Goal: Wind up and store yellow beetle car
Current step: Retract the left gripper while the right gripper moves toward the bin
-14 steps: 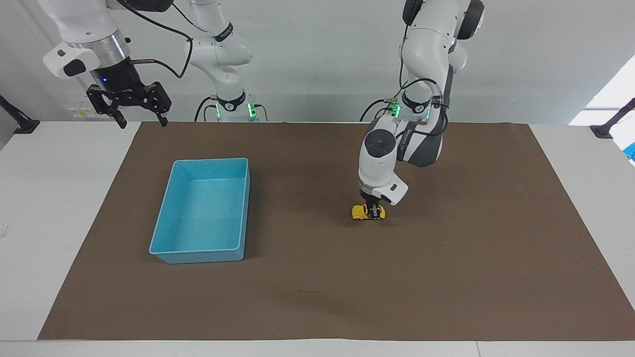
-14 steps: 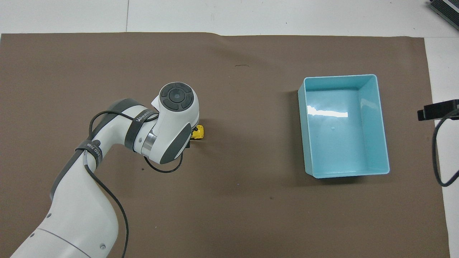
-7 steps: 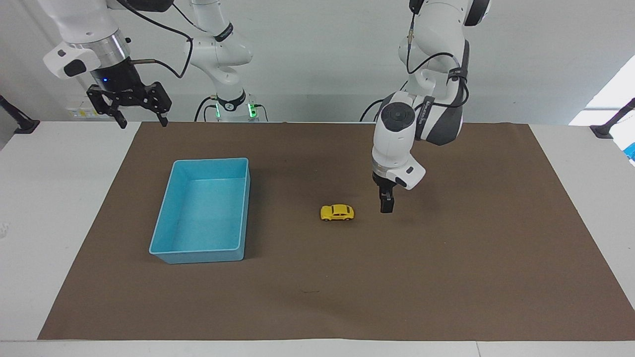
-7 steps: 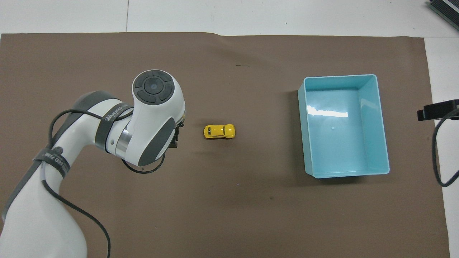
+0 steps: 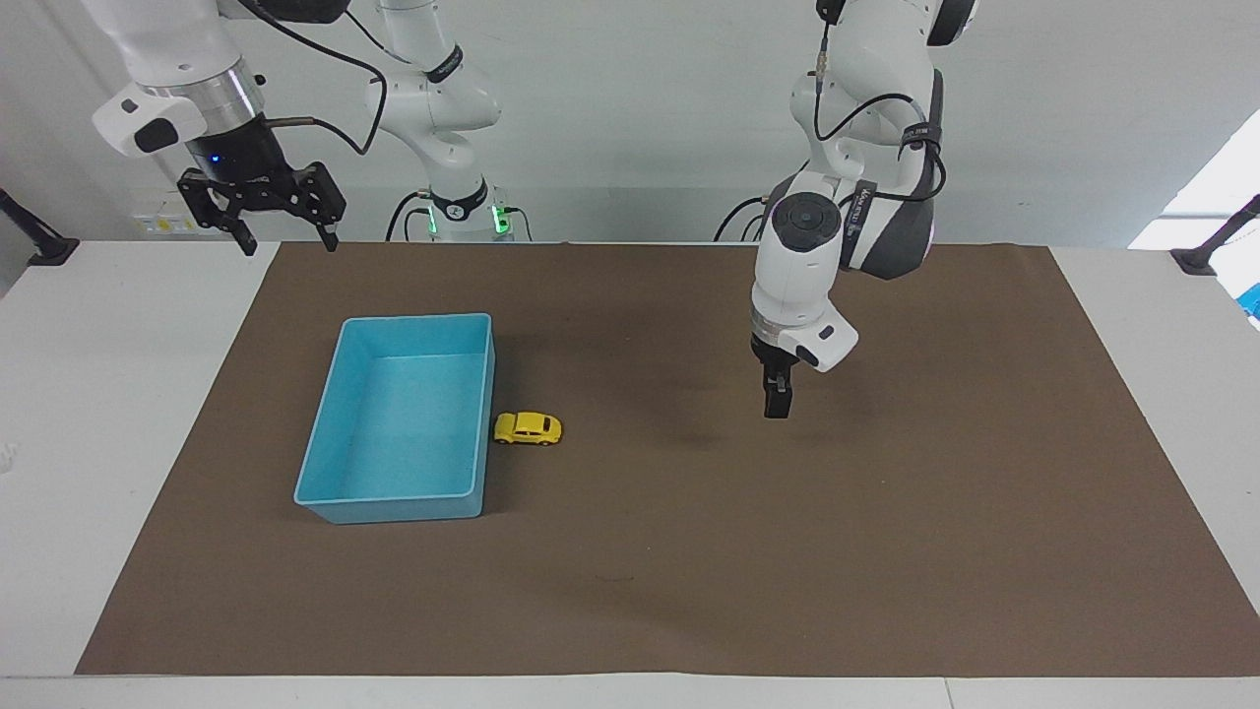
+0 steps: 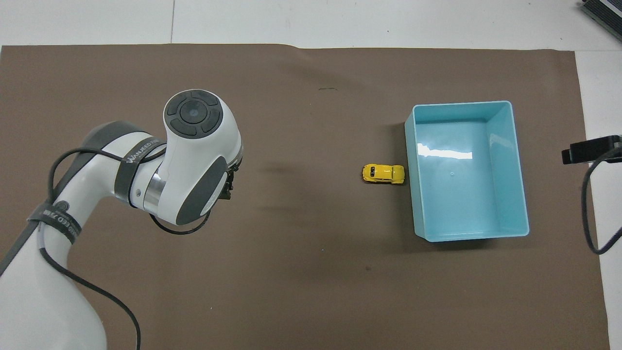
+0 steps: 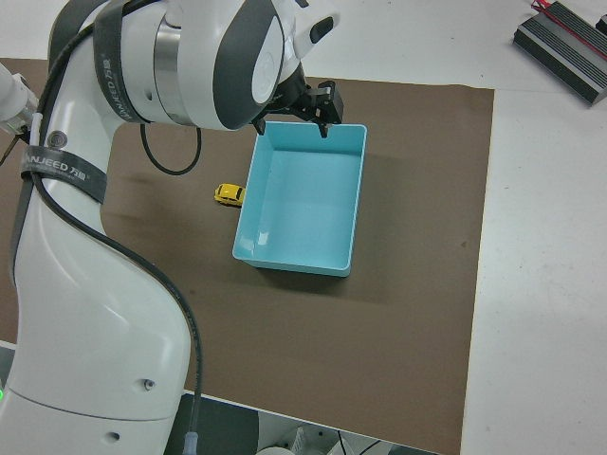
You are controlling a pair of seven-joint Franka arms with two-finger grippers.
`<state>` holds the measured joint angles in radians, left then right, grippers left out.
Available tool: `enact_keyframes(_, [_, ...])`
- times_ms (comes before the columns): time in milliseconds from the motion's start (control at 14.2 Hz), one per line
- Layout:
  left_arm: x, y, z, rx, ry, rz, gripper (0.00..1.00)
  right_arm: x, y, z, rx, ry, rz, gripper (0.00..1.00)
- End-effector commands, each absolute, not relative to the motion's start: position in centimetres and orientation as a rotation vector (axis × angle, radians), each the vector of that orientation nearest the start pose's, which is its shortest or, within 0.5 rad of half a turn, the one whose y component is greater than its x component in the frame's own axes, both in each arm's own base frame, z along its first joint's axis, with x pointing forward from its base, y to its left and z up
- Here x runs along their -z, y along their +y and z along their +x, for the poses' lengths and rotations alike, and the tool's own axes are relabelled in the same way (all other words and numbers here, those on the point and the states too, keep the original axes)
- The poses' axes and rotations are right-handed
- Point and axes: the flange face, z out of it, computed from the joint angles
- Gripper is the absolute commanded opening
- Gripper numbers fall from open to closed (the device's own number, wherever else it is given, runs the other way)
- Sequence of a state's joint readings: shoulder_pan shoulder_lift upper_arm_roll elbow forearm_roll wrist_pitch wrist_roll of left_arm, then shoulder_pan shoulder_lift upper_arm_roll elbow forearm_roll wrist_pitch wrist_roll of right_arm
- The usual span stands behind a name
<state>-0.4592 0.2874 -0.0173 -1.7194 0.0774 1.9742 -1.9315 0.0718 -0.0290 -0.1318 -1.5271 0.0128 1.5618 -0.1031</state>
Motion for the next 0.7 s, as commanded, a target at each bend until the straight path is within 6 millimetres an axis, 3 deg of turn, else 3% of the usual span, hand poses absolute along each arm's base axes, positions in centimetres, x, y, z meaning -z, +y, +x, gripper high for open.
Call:
enact_keyframes(0, [-44.7, -26.7, 58.1, 0.102, -1.967, -2.396, 1.0, -65.9, -3.4, 53.8, 0.076, -0.047, -3.123, 1.0])
enact_keyframes(282, [-49.6, -24.5, 58.5, 0.158, -1.911, -2.519, 1.0, -65.9, -2.1, 53.7, 0.055, -0.079, -3.111, 1.0])
enact_keyframes(352, [-50.7, -23.1, 58.7, 0.174, -1.862, -2.565, 1.0, -65.9, -1.9, 53.7, 0.058, -0.112, -3.111, 1.0])
enact_keyframes(634, [-53.3, -21.9, 58.1, 0.215, -1.59, -2.752, 1.0, -66.0, 0.8, 53.8, 0.073, -0.451, -3.08, 1.0])
